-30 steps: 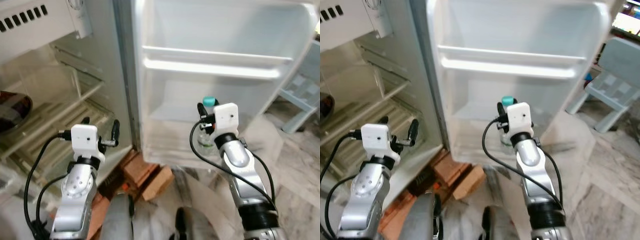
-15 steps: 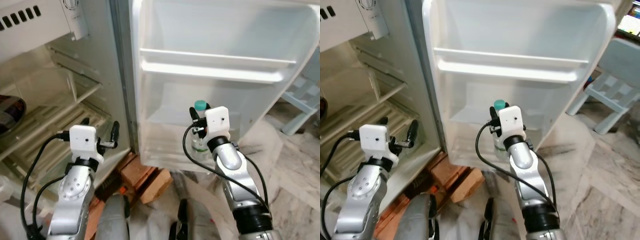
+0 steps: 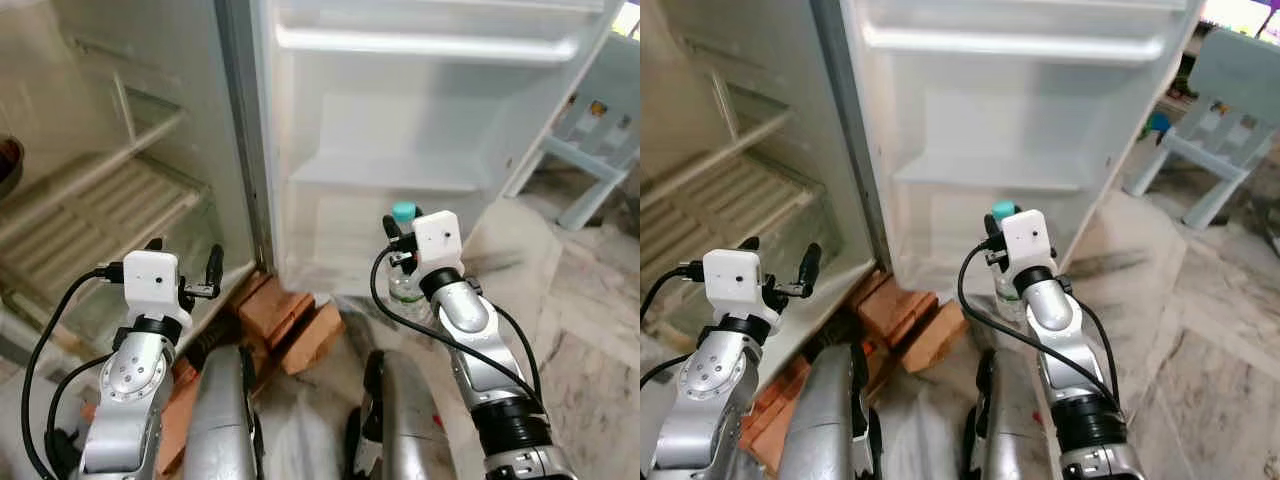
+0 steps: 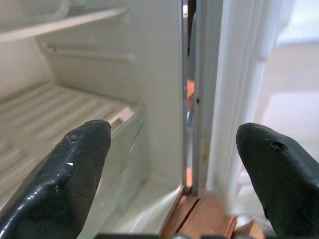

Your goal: Restocking fridge

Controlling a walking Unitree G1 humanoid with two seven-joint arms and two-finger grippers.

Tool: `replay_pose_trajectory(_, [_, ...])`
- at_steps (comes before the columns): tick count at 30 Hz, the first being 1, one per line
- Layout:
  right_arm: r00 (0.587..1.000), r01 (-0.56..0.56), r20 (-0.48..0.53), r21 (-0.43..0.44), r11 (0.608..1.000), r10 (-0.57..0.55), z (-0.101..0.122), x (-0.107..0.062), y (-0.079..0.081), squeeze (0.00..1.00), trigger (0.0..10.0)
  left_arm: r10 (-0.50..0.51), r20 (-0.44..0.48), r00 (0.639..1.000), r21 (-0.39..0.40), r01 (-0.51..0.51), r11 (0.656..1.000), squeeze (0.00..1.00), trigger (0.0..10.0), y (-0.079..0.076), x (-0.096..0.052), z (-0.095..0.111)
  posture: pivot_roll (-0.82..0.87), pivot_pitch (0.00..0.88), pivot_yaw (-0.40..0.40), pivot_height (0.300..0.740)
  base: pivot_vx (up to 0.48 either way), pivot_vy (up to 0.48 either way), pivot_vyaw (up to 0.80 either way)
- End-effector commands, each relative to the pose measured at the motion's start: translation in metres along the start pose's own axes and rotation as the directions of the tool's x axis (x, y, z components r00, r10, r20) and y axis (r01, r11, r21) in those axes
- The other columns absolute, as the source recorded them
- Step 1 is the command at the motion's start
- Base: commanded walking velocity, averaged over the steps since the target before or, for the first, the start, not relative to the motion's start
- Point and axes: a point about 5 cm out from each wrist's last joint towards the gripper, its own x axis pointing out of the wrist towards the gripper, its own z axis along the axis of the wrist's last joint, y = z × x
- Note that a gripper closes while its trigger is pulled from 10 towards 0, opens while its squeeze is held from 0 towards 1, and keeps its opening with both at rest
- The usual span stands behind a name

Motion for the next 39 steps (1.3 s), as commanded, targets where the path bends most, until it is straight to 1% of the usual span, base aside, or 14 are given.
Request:
replay_pose_trajectory(1, [0.997, -0.004, 0.077, -0.055, 0.998, 0.008, 0.016, 0.012, -0.007, 0.00, 10.0, 0.013, 0.001, 1.000, 0.015, -0.013, 1.000, 0.00, 10.0, 0.001, -0.006, 0.001, 0.15, 0.185, -0.023, 0.540, 0.000, 0.000, 0.00])
replay_pose_trajectory(3, [0.997, -0.004, 0.077, -0.055, 0.998, 0.008, 0.016, 0.012, -0.007, 0.00, 10.0, 0.013, 0.001, 1.000, 0.015, -0.013, 1.000, 0.00, 10.0, 0.001, -0.006, 0.001, 0.15, 0.185, -0.023, 0.540, 0.000, 0.000, 0.00])
replay_pose_trajectory(4, [0.996, 0.003, 0.089, -0.083, 0.997, 0.004, 0.017, 0.016, -0.011, 0.00, 10.0, 0.013, 0.003, 1.000, 0.016, -0.013, 1.000, 0.00, 10.0, 0.002, -0.006, 0.002, 0.16, 0.190, -0.022, 0.540, 0.000, 0.000, 0.00])
replay_pose_trajectory(5, [0.996, 0.003, 0.089, -0.083, 0.997, 0.004, 0.017, 0.016, -0.011, 0.00, 10.0, 0.013, 0.003, 1.000, 0.016, -0.013, 1.000, 0.00, 10.0, 0.002, -0.006, 0.002, 0.16, 0.190, -0.022, 0.540, 0.000, 0.000, 0.00])
replay_pose_trajectory(6, [0.994, 0.020, 0.109, -0.119, 0.993, -0.007, 0.019, 0.024, -0.017, 0.00, 10.0, 0.016, 0.009, 1.000, 0.024, -0.016, 1.000, 0.00, 10.0, 0.004, -0.008, 0.004, 0.17, 0.208, -0.016, 0.540, 0.000, 0.000, 0.00])
replay_pose_trajectory(7, [0.993, 0.029, 0.119, -0.127, 0.991, -0.014, 0.021, 0.028, -0.019, 0.00, 10.0, 0.019, 0.010, 1.000, 0.030, -0.020, 0.999, 0.00, 10.0, 0.005, -0.008, 0.005, 0.17, 0.212, -0.014, 0.540, 0.000, 0.000, 0.00])
replay_pose_trajectory(12, [0.982, 0.058, 0.185, -0.177, 0.982, -0.024, 0.033, 0.040, -0.020, 0.00, 10.0, 0.011, 0.011, 1.000, 0.035, -0.012, 0.999, 0.00, 10.0, 0.004, -0.013, 0.009, 0.19, 0.241, -0.002, 0.540, 0.000, 0.000, 0.00])
replay_pose_trajectory(14, [0.975, 0.085, 0.219, -0.224, 0.971, -0.034, 0.040, 0.044, -0.020, 0.00, 10.0, 0.006, 0.003, 1.000, 0.035, -0.006, 0.999, 0.00, 10.0, 0.004, -0.017, 0.011, 0.20, 0.259, 0.006, 0.540, 0.000, 0.000, 0.00])
replay_pose_trajectory(17, [0.959, 0.169, 0.269, -0.292, 0.941, -0.088, 0.051, 0.053, -0.026, 0.00, 10.0, -0.011, -0.019, 1.000, 0.040, 0.012, 0.999, 0.00, 10.0, 0.003, -0.025, 0.012, 0.22, 0.296, 0.026, 0.540, 0.000, 0.000, 0.00])
replay_pose_trajectory(21, [0.945, 0.212, 0.307, -0.318, 0.924, -0.111, 0.056, 0.057, -0.028, 0.00, 10.0, -0.016, -0.037, 0.999, 0.043, 0.017, 0.999, 0.00, 10.0, 0.006, -0.035, 0.014, 0.25, 0.320, 0.044, 0.540, 0.000, 0.000, 0.00])
replay_pose_trajectory(26, [0.928, 0.253, 0.353, -0.365, 0.896, -0.118, 0.060, 0.062, -0.031, 0.00, 10.0, -0.020, -0.052, 0.998, 0.054, 0.023, 0.998, 0.00, 10.0, 0.009, -0.039, 0.017, 0.27, 0.345, 0.061, 0.540, 0.000, 0.000, 0.00])
replay_pose_trajectory(29, [0.906, 0.282, 0.410, -0.396, 0.874, -0.106, 0.068, 0.064, -0.031, 0.00, 10.0, -0.023, -0.066, 0.998, 0.060, 0.027, 0.998, 0.00, 10.0, 0.010, -0.044, 0.018, 0.27, 0.361, 0.068, 0.540, 0.000, 0.000, 0.00])
replay_pose_trajectory(33, [0.846, 0.323, 0.532, -0.465, 0.824, -0.032, 0.089, 0.066, -0.026, 0.00, 10.0, -0.003, -0.082, 0.997, 0.065, 0.008, 0.998, 0.00, 10.0, 0.011, -0.049, 0.021, 0.28, 0.379, 0.073, 0.540, 0.000, 0.000, 0.00])
replay_pose_trajectory(39, [0.787, 0.317, 0.608, -0.549, 0.774, 0.109, 0.106, 0.066, -0.018, 0.00, 10.0, 0.010, -0.095, 0.995, 0.063, -0.004, 0.998, 0.00, 10.0, 0.012, -0.054, 0.024, 0.29, 0.394, 0.077, 0.540, 0.000, 0.000, 0.00])
